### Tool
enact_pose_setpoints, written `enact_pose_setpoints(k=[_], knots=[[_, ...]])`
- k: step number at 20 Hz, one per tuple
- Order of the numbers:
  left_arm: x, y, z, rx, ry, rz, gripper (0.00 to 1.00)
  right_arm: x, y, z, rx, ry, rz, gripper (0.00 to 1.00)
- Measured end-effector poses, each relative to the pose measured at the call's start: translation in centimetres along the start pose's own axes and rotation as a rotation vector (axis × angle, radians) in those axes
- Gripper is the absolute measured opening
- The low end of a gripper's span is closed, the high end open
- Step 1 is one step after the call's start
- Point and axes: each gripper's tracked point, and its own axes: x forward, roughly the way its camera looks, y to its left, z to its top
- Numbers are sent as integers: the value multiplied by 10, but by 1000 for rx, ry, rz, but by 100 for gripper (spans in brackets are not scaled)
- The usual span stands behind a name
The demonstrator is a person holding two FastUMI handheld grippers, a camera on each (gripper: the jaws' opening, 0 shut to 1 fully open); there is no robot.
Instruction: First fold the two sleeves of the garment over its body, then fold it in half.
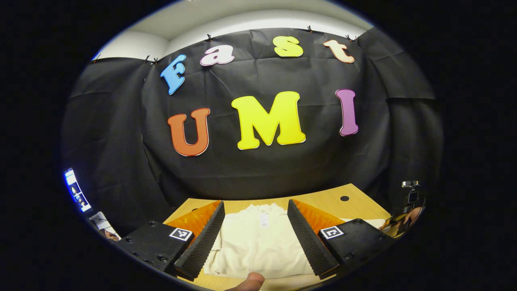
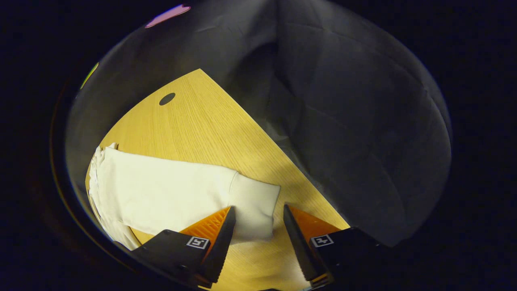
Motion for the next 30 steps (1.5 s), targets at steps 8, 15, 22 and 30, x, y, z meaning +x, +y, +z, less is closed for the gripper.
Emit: enact_pose_setpoints(k=[8,15,22,30], knots=[[7,29,-23,-20,54,-9,99,4,16,-2,43,191,-3,22],[15,56,-29,2,50,-40,99,-15,20,6,1,138,-38,5],[26,78,-26,-13,12,-86,99,-62,40,24,-24,42,-44,5],[33,124,-33,-45,-20,-113,99,-137,147,26,-163,-58,44,3]])
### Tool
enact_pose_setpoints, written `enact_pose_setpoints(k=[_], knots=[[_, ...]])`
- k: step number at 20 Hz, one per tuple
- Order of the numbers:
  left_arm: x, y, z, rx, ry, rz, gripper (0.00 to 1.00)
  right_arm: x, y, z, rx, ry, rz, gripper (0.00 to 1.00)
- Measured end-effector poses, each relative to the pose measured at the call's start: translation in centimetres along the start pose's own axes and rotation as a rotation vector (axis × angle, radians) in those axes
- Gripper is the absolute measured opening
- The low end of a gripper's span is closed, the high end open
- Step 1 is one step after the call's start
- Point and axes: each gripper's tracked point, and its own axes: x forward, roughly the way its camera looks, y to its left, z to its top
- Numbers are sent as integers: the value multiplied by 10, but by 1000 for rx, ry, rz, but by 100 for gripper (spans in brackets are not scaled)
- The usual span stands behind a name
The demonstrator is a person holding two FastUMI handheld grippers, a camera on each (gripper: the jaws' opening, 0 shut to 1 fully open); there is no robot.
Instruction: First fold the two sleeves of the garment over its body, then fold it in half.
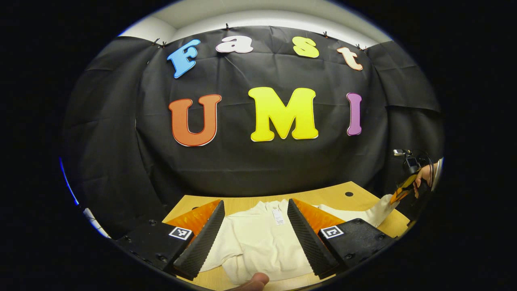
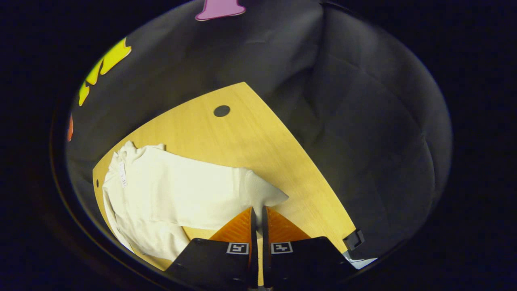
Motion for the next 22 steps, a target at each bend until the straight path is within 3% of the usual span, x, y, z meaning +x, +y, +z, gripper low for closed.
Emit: enact_pose_setpoints(k=[2,5,11,13,16,22], knots=[[0,7,4,2,-26,-16,99,-9,39,3,-41,-11,36,3],[-3,26,5,-12,-50,-41,99,-29,127,3,-152,-48,108,5],[-12,60,4,-15,-92,-55,99,-42,271,-34,-264,-3,234,2],[-14,80,-7,-25,-76,-29,99,-41,340,-61,-320,19,285,5],[-18,101,-24,-17,-47,-12,99,-41,412,-98,-363,70,367,3],[-29,139,-46,-8,-10,12,99,-15,517,-166,-492,144,417,5]])
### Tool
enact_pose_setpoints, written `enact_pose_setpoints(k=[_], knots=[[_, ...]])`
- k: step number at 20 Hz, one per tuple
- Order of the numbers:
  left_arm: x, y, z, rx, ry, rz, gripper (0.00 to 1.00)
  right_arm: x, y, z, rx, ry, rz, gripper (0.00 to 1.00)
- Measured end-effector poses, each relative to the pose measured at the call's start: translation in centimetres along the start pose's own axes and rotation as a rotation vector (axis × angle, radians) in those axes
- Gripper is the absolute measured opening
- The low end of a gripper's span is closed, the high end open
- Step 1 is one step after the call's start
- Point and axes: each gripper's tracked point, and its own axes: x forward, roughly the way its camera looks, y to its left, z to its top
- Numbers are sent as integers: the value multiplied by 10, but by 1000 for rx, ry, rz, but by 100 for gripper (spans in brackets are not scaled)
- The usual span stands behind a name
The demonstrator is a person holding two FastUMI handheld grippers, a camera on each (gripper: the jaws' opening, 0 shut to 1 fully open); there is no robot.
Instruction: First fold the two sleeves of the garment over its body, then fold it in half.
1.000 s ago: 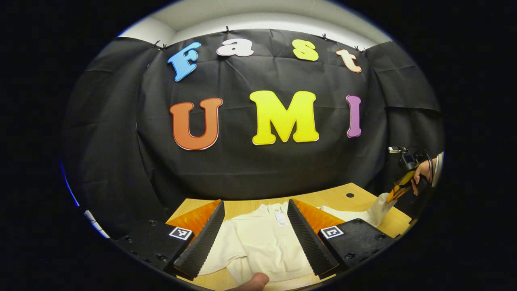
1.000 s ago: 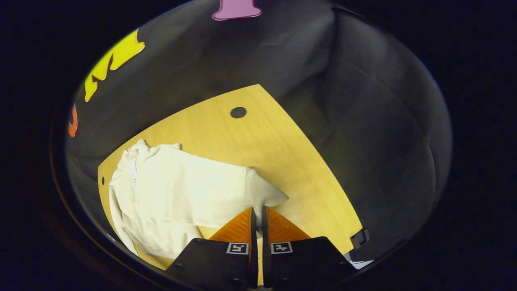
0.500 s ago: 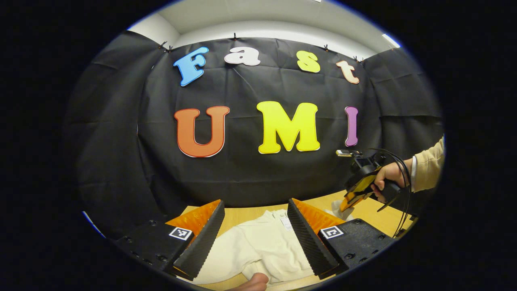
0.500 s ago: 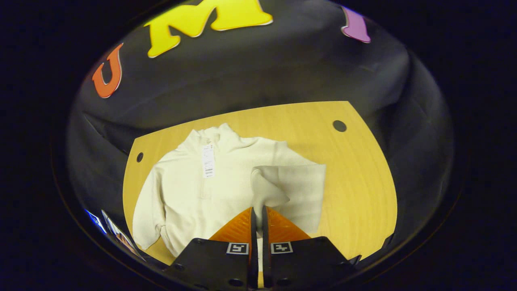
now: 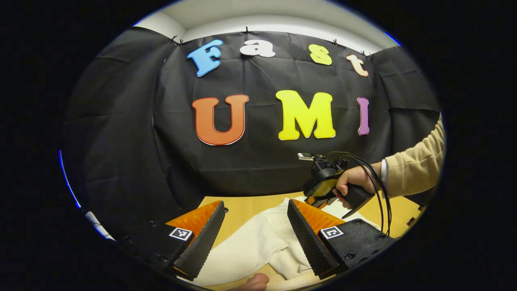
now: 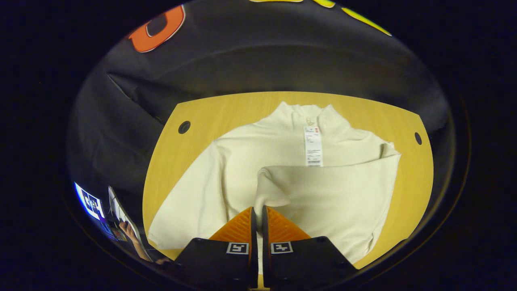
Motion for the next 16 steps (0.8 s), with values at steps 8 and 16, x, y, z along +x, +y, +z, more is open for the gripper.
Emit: enact_pose_setpoints(k=[8,16], knots=[[-6,31,-36,-39,76,66,99,55,61,9,-84,0,20,5],[-16,29,-54,-70,130,155,99,60,95,25,-101,-44,155,11]])
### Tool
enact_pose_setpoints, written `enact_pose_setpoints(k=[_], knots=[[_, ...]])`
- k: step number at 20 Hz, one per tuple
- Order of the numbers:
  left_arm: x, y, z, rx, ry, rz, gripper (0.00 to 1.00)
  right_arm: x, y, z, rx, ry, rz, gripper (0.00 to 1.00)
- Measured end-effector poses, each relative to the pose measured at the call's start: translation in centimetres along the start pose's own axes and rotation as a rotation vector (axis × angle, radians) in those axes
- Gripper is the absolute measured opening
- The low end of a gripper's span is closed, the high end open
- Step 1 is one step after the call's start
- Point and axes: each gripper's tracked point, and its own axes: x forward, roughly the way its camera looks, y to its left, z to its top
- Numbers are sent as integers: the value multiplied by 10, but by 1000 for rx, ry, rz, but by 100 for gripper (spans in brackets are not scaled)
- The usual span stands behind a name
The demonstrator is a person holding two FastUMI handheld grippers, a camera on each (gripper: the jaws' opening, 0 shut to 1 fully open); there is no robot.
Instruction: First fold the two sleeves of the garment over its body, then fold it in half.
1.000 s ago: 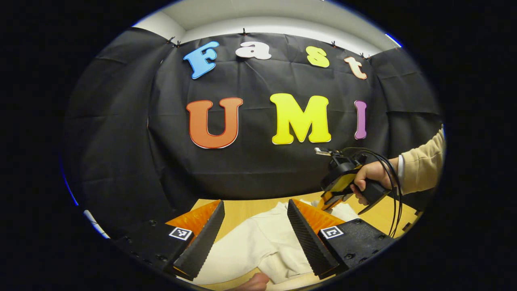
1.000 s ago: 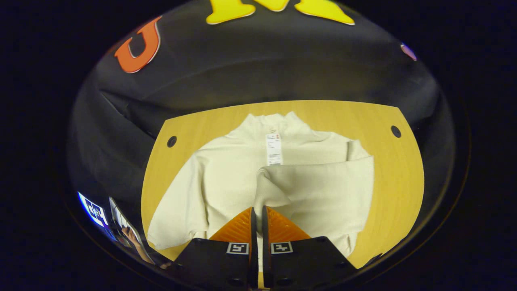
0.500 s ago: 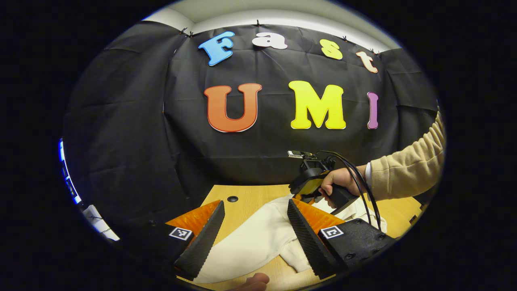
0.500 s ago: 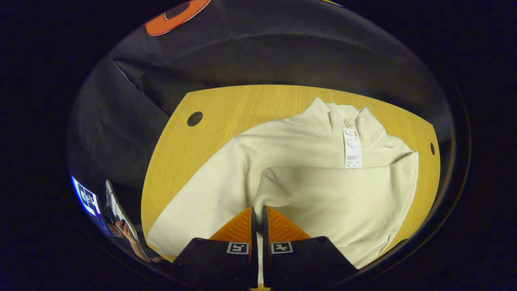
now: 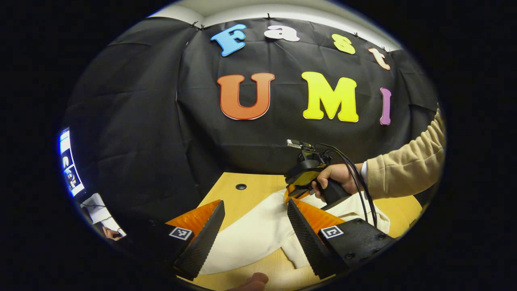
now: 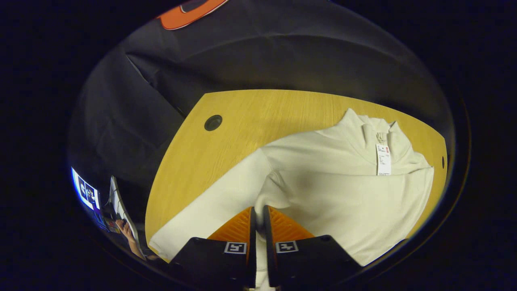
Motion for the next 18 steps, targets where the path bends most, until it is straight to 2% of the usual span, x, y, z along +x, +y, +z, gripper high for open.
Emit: enact_pose_setpoints(k=[2,3,4,6,7,9,10,12,14,15,18], knots=[[-2,2,-3,-5,4,37,99,-10,4,2,-15,-21,21,34],[-3,5,-7,-5,9,52,99,-18,6,3,-25,-23,27,48],[-6,9,-15,-4,23,83,99,-28,8,0,-32,-29,45,67],[-8,24,-35,-18,58,139,99,-48,4,-2,-59,-51,62,86],[-9,35,-48,-32,87,175,99,-60,0,-5,-75,-58,65,89],[-15,58,-73,-76,139,251,100,-82,-6,-12,-106,-78,83,89],[-21,70,-85,-102,162,296,99,-95,-11,-17,-123,-85,90,97],[-26,97,-114,-151,214,383,99,-122,-26,-27,-185,-111,92,94],[-30,118,-138,-183,259,448,99,-138,-49,-35,-254,-170,41,97],[-32,126,-151,-200,287,475,99,-145,-56,-43,-274,-181,40,97],[-34,143,-202,-272,398,546,99,-166,-66,-74,-268,-184,62,97]])
